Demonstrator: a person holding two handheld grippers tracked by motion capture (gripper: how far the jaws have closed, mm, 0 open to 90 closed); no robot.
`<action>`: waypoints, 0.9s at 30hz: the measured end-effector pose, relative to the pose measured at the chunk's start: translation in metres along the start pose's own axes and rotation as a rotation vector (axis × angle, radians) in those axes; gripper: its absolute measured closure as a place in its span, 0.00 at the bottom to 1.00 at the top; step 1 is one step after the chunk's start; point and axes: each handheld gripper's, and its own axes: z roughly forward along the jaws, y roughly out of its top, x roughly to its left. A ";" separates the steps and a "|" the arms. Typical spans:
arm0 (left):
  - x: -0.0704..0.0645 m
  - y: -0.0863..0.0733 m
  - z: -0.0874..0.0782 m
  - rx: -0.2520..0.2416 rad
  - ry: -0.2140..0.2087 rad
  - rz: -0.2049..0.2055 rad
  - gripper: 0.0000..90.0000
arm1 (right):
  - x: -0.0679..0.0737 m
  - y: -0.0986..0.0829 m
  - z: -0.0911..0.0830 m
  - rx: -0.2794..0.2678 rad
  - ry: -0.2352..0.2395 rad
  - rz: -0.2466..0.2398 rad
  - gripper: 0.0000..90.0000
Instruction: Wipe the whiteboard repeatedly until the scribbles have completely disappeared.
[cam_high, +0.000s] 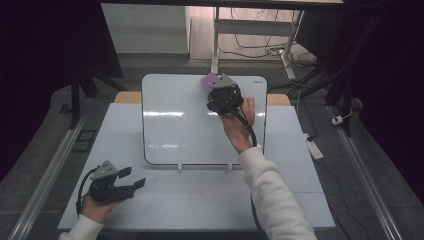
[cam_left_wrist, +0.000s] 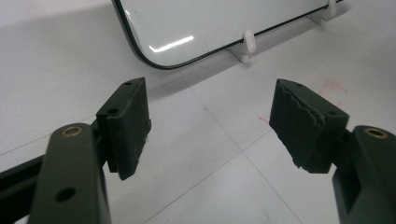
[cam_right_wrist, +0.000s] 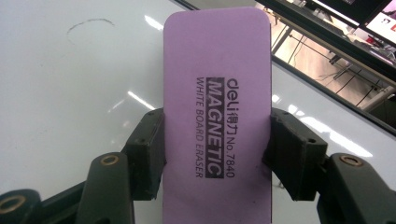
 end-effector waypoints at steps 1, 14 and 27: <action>0.000 0.000 0.000 0.000 0.000 0.000 0.33 | 0.001 0.000 0.000 -0.003 -0.005 -0.002 0.46; 0.001 0.000 -0.001 -0.003 -0.003 -0.004 0.33 | -0.006 -0.010 -0.004 0.000 -0.018 -0.007 0.46; 0.001 0.001 0.000 0.001 -0.003 -0.003 0.32 | -0.027 -0.026 -0.011 0.002 -0.032 0.062 0.46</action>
